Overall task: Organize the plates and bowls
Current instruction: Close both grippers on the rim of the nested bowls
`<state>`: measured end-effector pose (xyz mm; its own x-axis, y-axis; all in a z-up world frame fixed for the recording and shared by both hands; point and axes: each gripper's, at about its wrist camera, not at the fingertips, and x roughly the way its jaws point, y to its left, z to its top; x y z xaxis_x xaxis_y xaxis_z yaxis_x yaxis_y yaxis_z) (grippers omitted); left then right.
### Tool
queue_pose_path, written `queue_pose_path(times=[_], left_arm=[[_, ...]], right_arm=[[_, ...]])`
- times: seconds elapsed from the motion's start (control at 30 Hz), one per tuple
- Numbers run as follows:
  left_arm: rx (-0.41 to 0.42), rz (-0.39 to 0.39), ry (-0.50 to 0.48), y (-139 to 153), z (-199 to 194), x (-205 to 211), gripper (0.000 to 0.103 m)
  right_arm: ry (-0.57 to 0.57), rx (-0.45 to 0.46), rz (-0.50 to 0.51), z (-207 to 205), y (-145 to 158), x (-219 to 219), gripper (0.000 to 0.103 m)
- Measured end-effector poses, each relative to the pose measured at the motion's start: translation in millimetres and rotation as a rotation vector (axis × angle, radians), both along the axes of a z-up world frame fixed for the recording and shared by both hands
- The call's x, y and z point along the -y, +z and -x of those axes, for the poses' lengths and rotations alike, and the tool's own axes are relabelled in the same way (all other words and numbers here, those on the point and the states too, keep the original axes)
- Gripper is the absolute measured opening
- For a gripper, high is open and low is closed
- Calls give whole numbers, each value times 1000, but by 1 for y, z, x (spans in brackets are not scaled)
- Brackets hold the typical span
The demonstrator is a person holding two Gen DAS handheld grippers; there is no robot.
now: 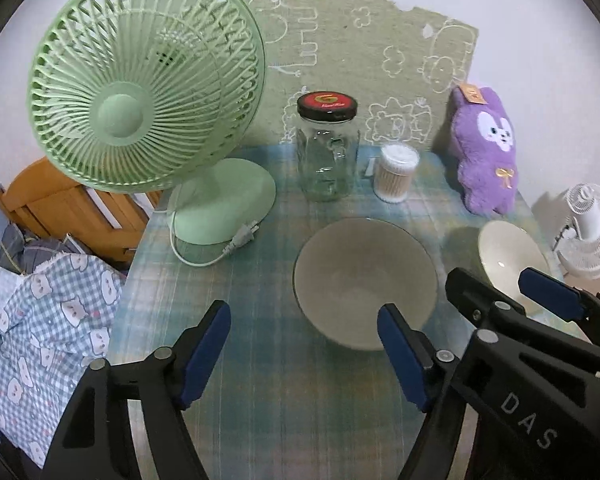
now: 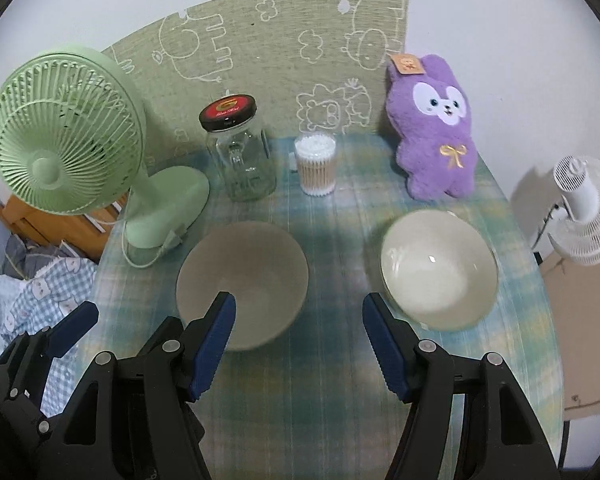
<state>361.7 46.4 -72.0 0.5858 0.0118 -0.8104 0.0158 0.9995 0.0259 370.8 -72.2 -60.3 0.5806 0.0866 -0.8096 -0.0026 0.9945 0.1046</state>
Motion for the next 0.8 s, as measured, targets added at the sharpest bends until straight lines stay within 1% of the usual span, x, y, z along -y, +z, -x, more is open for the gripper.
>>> queue_pose_path(times=[0.03,0.1,0.17,0.27,0.33,0.4,0.43,0.47,0.5,0.67,0.7,0.73,0.8], left_arm=[[-5,2,4,-3,-5,0,71],[-12,3,12,-11,-17,1,67],[-11,-5,24,-18,-25,3,62],[-31,-10,21,-30,-38,4,57],[-54,-10,13,-38,-47,4,48],[-69,-16,16,-45,-52,4,46],[-71,-19,18,-47,-54,5,45],[-74,-19,18,-50,-56,5,44],[-80,-17,12,-52,-58,6,41],[-111,-23,-4,-65,-63,8,33],[-115,-23,-5,-67,-63,8,30],[-116,-24,-6,-68,-63,8,26],[-110,-33,1,-69,-64,9,23]], right_arm=[[6,1,3,-4,-2,-1,63],[18,-2,5,-17,-9,-1,55],[26,-10,-1,-27,-16,0,48],[24,-33,-15,-41,-30,2,45],[25,-46,-20,-48,-37,2,41],[25,-58,-23,-55,-45,2,39],[25,-62,-24,-58,-47,2,39],[25,-65,-24,-61,-50,1,37],[27,-69,-23,-63,-52,1,31],[34,-100,-14,-72,-67,-2,28],[37,-104,-10,-73,-69,-3,22],[36,-106,1,-75,-71,-4,21],[39,-104,14,-76,-73,-5,19]])
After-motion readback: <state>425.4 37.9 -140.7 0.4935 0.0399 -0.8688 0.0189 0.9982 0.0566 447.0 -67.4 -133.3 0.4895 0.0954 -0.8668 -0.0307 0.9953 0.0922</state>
